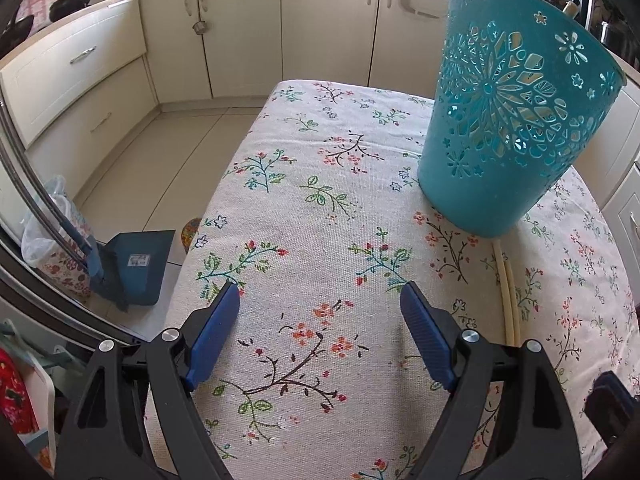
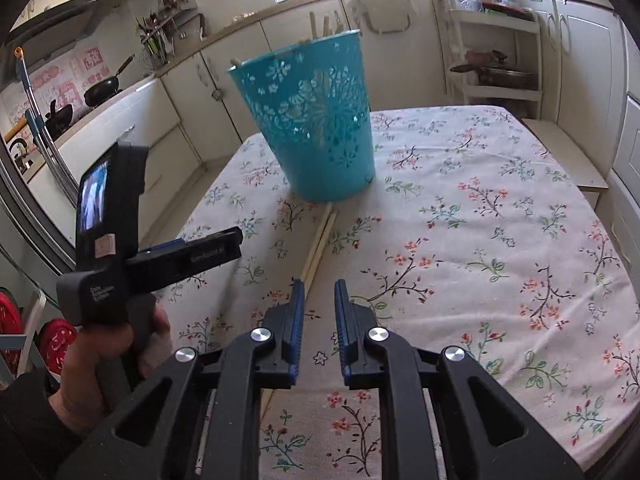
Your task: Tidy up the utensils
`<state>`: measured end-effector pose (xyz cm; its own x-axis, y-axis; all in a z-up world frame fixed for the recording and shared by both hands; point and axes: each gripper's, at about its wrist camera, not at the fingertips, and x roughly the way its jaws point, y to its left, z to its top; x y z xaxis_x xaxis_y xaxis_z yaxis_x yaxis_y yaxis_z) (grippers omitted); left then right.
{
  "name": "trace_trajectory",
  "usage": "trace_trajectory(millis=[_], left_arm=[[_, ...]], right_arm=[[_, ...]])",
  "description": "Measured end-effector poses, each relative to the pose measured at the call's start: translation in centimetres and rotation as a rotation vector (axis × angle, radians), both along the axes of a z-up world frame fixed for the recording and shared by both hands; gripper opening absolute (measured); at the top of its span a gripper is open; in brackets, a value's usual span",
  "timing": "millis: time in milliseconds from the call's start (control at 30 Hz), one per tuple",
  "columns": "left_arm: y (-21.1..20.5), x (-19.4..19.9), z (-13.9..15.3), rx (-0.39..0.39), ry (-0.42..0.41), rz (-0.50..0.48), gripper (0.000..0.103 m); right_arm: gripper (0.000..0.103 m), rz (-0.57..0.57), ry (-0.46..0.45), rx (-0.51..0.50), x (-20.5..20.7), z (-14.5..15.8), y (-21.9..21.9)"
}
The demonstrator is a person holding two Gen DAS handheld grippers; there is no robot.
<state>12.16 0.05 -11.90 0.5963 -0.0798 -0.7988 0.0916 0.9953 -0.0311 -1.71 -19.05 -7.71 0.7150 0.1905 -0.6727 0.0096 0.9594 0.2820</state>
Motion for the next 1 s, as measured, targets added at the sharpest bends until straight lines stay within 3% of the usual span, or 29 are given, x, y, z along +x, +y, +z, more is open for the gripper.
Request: trace_trajectory(millis=[500, 1000], left_arm=[[-0.3, 0.2, -0.2, 0.002, 0.005, -0.012, 0.079], [-0.7, 0.1, -0.3, 0.018, 0.008, -0.024, 0.079]], right_arm=[[0.016, 0.002, 0.119, -0.059, 5.6, -2.6, 2.2], [0.008, 0.016, 0.141, -0.152, 6.3, -3.0, 0.6]])
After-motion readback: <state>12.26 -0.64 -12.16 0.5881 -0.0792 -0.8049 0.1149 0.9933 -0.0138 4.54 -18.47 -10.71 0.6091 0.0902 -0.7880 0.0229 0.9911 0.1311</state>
